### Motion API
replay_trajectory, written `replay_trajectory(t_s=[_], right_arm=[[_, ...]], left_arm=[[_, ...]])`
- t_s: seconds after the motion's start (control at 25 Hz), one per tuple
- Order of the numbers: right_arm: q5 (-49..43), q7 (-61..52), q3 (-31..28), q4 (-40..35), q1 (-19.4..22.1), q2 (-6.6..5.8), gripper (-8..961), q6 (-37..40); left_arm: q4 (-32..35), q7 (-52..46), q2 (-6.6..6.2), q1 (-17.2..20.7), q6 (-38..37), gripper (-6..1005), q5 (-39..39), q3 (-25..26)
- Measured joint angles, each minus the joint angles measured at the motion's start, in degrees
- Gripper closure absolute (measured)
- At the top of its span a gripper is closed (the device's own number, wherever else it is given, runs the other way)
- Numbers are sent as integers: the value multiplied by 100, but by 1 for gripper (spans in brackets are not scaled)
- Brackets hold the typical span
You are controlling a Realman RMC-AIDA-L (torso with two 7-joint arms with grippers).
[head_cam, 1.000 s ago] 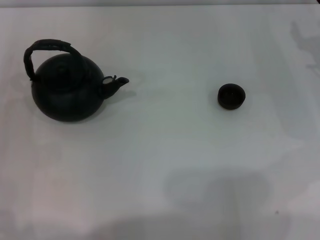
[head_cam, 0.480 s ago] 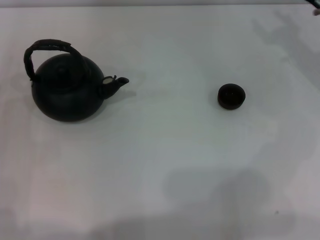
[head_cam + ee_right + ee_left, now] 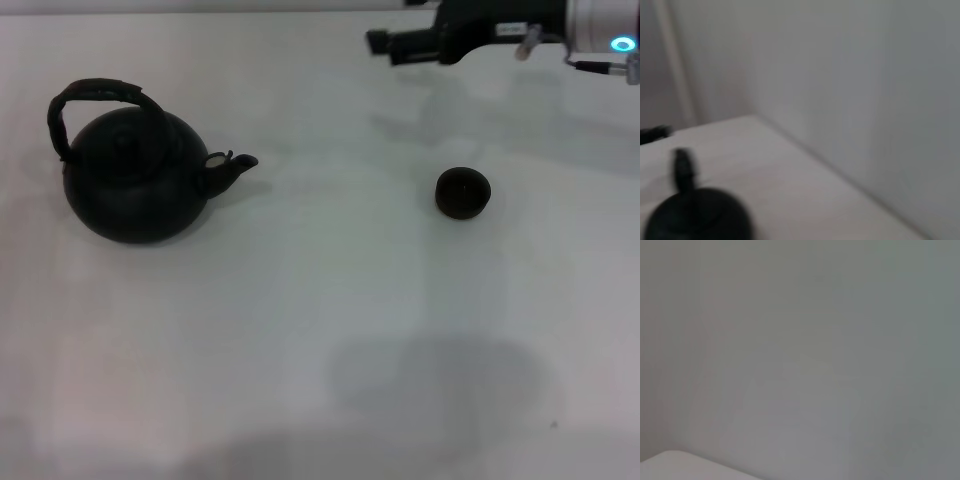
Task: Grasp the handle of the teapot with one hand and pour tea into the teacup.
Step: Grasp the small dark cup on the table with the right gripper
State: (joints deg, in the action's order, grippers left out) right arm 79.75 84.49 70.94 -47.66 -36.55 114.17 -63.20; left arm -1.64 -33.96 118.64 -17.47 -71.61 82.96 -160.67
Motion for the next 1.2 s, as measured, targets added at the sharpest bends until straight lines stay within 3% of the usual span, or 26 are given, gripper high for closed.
replay_trajectory(t_s=[0.24, 0.52, 0.88, 1.2], right_arm=[[-1453, -1352, 278, -770, -292, 98, 146, -516], [-2996, -2948, 1317, -1243, -707, 118, 153, -547], [-4049, -4086, 2549, -1207, -1027, 163, 161, -610], [-4200, -4240, 2662, -824, -1178, 174, 169, -555]], left_arm=[[-5, -3, -8, -58, -83, 398, -268, -7], [2, -6, 2, -108, -87, 399, -308, -8], [23, -6, 5, -125, -292, 399, -298, -5], [-2, -4, 2, -135, -326, 400, -271, 32]])
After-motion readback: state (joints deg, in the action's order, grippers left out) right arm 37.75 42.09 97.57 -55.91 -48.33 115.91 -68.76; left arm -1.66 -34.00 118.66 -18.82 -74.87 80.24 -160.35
